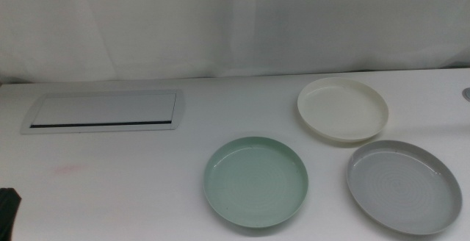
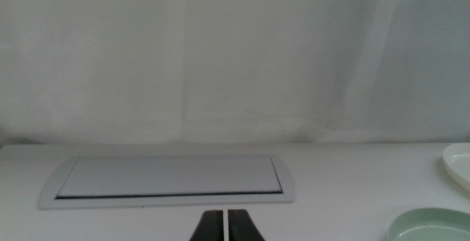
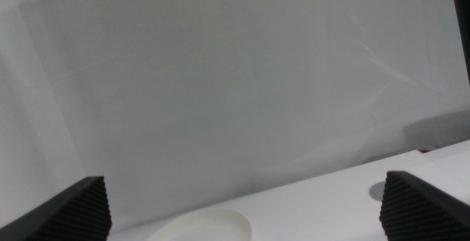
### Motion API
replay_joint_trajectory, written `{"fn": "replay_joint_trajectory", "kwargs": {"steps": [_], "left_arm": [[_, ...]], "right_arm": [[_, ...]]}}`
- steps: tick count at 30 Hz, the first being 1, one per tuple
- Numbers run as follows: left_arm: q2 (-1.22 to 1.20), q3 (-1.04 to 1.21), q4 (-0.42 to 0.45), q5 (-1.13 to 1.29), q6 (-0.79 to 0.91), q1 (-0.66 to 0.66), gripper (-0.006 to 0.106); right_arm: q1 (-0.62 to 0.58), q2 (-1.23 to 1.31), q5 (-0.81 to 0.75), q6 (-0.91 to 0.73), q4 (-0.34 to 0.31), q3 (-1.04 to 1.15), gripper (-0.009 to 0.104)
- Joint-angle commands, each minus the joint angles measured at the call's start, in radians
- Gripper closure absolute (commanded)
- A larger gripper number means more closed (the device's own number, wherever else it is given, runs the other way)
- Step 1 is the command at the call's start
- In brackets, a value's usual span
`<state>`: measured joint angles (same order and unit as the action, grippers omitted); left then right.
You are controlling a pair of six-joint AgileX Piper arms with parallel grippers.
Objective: Stack the three bowls on top of each other.
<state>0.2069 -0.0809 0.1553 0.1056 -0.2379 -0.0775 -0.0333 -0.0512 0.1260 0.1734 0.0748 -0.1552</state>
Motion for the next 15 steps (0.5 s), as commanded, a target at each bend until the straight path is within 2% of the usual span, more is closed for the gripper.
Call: {"fn": "replay_joint_trajectory", "kwargs": {"steps": [1,6,15], "left_arm": [[-0.004,0.051,-0.015,-0.14,-0.016,0.005,0.103],[-0.004,0.058,-0.005,-0.14,-0.012,0.005,0.103],[-0.004,0.058,-0.005,-0.136,-0.007,0.005,0.103]], "right_arm": [[0.004,-0.064,0.121,-0.044,-0.041,-0.106,-0.008],[0.004,-0.223,0.334,-0.05,-0.12,-0.328,-0.008],[0.004,-0.496,0.566,-0.101,-0.136,-0.618,-0.008]]}}
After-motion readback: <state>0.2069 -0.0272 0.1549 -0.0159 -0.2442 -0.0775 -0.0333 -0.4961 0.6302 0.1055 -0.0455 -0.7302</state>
